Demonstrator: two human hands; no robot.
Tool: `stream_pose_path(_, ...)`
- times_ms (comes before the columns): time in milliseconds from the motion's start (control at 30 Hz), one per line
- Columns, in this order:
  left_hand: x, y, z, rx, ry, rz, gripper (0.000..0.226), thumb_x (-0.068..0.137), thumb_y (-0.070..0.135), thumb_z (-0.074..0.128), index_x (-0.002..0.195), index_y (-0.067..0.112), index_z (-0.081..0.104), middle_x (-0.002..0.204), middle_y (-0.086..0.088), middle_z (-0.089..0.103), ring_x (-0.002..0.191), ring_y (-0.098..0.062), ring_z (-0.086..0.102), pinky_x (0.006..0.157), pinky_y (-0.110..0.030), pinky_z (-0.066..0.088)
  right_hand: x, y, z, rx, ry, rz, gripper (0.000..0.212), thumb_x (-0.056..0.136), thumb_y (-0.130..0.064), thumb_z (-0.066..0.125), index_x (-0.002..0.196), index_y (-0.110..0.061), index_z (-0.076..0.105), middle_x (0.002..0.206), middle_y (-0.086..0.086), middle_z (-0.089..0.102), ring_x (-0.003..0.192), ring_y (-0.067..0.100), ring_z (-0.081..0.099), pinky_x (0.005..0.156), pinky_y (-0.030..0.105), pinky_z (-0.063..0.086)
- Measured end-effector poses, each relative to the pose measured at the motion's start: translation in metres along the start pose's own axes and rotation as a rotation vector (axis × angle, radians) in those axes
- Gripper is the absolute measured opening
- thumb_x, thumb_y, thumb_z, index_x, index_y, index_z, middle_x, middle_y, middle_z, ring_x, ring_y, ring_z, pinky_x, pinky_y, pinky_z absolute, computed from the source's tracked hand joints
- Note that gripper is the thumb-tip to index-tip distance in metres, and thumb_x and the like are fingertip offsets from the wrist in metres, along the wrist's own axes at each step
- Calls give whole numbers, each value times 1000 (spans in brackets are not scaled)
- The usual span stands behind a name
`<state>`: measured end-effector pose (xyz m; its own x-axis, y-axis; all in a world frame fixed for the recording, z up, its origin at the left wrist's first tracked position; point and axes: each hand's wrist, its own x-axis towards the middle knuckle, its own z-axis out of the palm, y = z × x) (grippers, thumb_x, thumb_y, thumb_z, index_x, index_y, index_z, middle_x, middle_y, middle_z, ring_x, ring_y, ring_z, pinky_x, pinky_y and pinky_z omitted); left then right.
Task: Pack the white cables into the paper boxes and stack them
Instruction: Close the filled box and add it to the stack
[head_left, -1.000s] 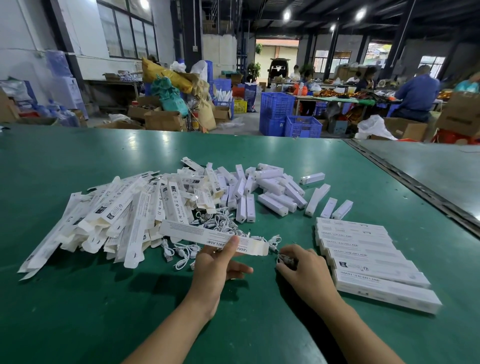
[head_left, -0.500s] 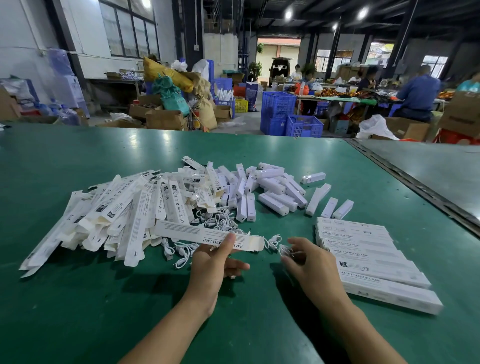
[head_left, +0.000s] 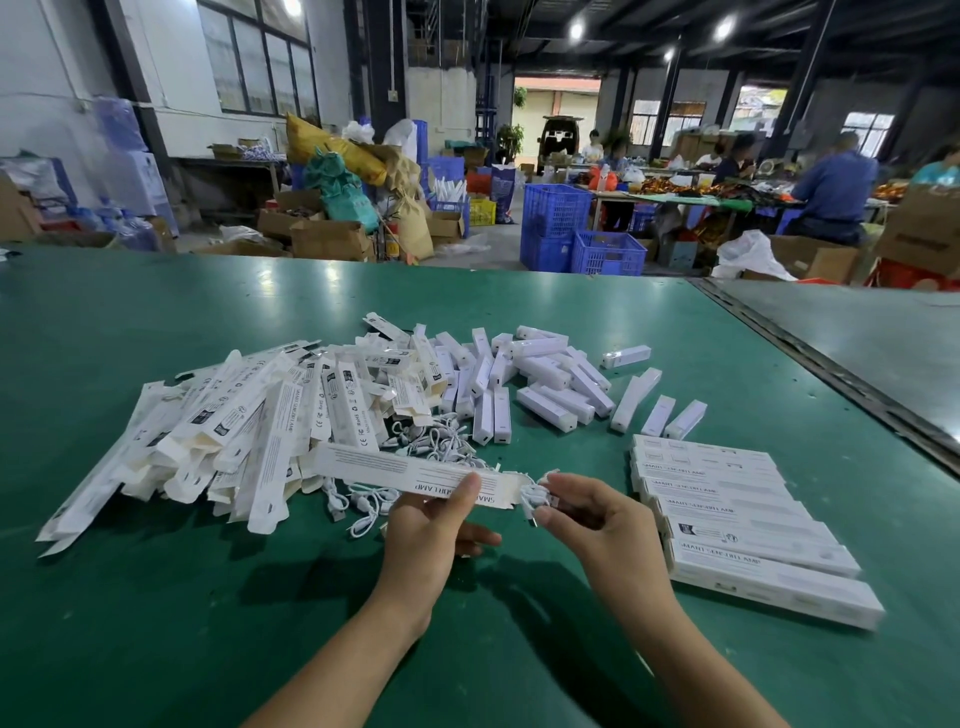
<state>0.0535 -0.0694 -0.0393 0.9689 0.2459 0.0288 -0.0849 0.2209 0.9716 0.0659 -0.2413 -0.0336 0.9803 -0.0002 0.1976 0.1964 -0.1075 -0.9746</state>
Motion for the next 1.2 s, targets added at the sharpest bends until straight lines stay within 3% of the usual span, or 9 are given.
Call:
stream_pose_path(167,-4,0,2,27,-36,42,40,75,40,70,100,9,68,87,-9,77,56,-29,71,46,-24,51,0,-2,1,51,-34,32,31,72,-6,83,92,-27,72,91,-12,76,89,4,71,74,12,53)
stream_pose_path(333,-6,-1,1,56,-72,69,37,77,39,72,100,11,69,88,-9,77,58,-32,71,49,-26,53,1,-1,-1,109,-61,69,28,77,-6,79,101,-19,71,90,-6,77,88,7,72,75,13,53)
stream_pose_path(500,-8,-2,2,70,-87,105,30,77,38,72,97,15,70,90,-7,77,62,-27,72,50,-24,53,0,2,4,307,-81,196,22,86,-1,70,107,-8,67,96,13,73,83,31,74,67,27,58)
stream_pose_path(600,-6,-5,1,99,-74,123,27,76,39,73,95,19,73,92,-5,78,74,-25,74,58,-24,54,-1,1,4,456,-91,266,26,85,6,68,109,-2,62,106,21,65,80,40,72,64,32,59)
stream_pose_path(800,-6,-4,2,63,-88,108,13,77,36,74,87,29,75,85,-7,77,64,-28,73,50,-21,53,3,-2,-1,577,-41,317,26,81,13,66,106,3,62,89,18,64,67,25,65,59,25,56)
stream_pose_path(1200,-6,-4,4,64,-76,50,42,75,39,72,102,7,67,84,-10,77,58,-28,72,48,-24,53,0,-3,2,483,-41,336,27,76,3,76,102,2,67,93,17,75,78,24,72,67,21,56)
